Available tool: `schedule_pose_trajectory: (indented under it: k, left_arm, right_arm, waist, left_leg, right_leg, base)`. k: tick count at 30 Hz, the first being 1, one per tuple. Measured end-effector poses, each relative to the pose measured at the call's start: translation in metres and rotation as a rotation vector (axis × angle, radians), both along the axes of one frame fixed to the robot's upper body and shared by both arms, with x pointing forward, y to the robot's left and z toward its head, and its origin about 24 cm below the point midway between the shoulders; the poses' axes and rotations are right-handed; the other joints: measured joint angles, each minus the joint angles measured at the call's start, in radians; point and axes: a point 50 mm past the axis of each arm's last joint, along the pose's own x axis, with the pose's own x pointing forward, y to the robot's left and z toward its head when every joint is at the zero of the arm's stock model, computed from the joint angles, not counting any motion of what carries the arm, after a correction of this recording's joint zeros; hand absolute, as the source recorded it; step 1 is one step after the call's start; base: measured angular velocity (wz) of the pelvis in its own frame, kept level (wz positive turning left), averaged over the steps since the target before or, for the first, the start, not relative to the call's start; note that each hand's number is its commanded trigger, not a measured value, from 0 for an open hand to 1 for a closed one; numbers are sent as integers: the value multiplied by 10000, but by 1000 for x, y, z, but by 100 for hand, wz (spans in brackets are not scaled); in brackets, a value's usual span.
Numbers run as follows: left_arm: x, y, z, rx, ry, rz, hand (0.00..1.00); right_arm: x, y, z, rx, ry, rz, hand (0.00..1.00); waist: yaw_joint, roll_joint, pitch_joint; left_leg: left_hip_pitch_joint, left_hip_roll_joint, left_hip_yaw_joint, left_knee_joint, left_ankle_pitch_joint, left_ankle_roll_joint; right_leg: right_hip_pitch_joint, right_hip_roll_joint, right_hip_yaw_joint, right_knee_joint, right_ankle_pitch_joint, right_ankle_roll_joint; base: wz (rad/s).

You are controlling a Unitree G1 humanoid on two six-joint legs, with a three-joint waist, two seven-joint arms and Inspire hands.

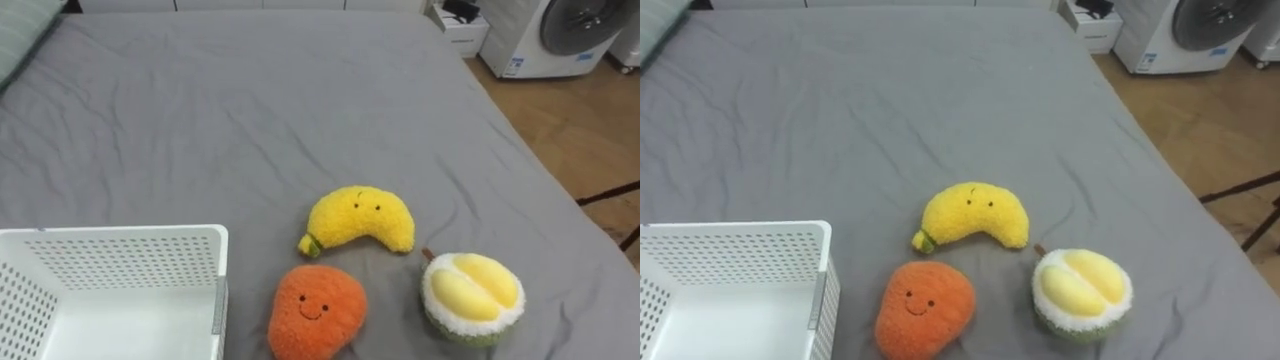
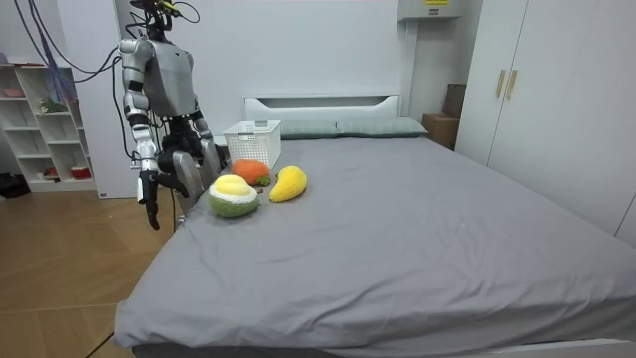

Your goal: Collect toys from the bed

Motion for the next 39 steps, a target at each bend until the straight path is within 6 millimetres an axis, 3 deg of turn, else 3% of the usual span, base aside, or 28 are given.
schedule_pose_trajectory:
  k: [4, 5, 17, 25, 34, 39]
  left_arm:
    - [1, 0, 0, 27, 73, -371, 0]
    - [2, 0, 0, 16, 90, -461, 0]
    - [8, -3, -1, 16, 162, -1300, 0]
    - [6, -3, -1, 46, 276, -1518, 0]
    - [6, -1, 0, 75, 276, -1517, 0]
    - [6, 2, 1, 144, 317, -1535, 0]
  right_arm:
    - [44, -14, 27, -1431, -1175, 232, 0]
    - [56, -14, 34, -1768, -1503, 469, 0]
    - [121, 13, 89, -5564, -2617, 5321, 0]
    - [130, 28, 94, -6271, -2602, 7477, 0]
    - [131, 33, 90, -5826, -2423, 8821, 0]
    - [119, 36, 68, -4964, -1415, 9777, 0]
  waist:
    - [28, 54, -38]
    - [27, 72, -18]
    - [319, 133, -34]
    - [302, 121, -55]
    - [314, 60, -74]
    - [308, -64, -89]
  left_leg:
    - [-35, 9, 93, -6, 3, -3]
    - [-52, 11, 86, -6, 4, -3]
    - [-204, 23, 123, -26, 9, -9]
    - [-199, 24, 135, -24, 9, -8]
    - [-195, 30, 142, -20, 8, -8]
    - [-177, 29, 63, -11, 8, -9]
  right_leg:
    - [-93, 24, 35, 23, 30, -5]
    - [-109, 26, 47, 27, 38, -6]
    - [-245, 20, -33, 20, 45, -7]
    - [-243, 18, -26, 35, 46, -8]
    - [-253, -41, -44, 46, 46, -10]
    - [-180, -50, -56, 5, 49, -13]
  base:
    - [-4]
    - [-5]
    - [1]
    - [0]
    - [0]
    - [1]
